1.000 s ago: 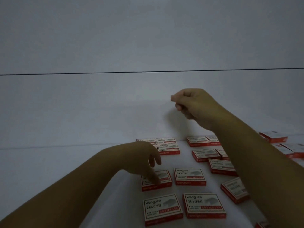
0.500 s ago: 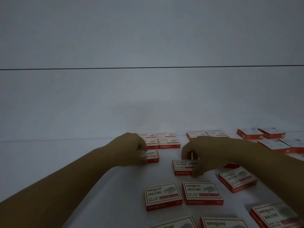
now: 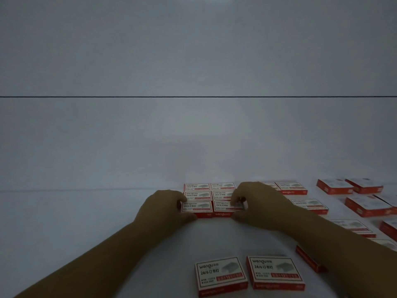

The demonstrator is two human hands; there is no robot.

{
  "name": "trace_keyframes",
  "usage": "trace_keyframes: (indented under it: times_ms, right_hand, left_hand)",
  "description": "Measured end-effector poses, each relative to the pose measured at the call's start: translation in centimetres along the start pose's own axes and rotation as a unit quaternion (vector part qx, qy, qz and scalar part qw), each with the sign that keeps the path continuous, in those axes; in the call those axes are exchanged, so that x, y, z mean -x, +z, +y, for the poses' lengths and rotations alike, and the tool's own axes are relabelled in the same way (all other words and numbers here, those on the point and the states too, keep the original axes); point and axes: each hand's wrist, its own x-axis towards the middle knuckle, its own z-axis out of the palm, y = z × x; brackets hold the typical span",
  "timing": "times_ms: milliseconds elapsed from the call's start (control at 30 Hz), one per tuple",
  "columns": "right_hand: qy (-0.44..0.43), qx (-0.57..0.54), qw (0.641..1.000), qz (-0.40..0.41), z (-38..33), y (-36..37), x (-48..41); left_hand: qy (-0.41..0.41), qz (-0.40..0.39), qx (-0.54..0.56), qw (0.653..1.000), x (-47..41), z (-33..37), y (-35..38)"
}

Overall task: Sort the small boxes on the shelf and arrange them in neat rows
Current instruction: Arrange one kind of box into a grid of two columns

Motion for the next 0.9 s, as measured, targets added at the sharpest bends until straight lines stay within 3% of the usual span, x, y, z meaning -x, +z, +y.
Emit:
trace_keyframes:
  times_ms: [267, 333, 433, 667, 900]
  right_hand:
    - [0.085, 0.02, 0.996, 0.012, 1.0, 0.4, 0.3]
    - [0.094, -0.027, 0.995, -0.004, 1.1, 0.3, 0.4]
    - [0.088, -0.091, 0.991, -0.034, 1.2, 0.2, 0.5]
    - [0.104, -0.106, 0.989, -0.027, 0.9, 0.2, 0.6]
    - [0.109, -0.107, 0.987, -0.042, 1.0, 0.4, 0.6]
  left_hand:
    - [-0.04, 0.008, 0.016, 0.999, 0.0, 0.4, 0.5]
    - [-0.044, 0.0, 0.032, 0.999, 0.0, 0.3, 0.7]
    - [-0.032, -0.001, 0.088, 0.996, 0.1, 0.2, 0.9]
    - [0.029, -0.027, 0.174, 0.984, 0.5, 0.8, 1.5]
    - [-0.005, -0.093, 0.098, 0.991, -0.5, 0.6, 1.9]
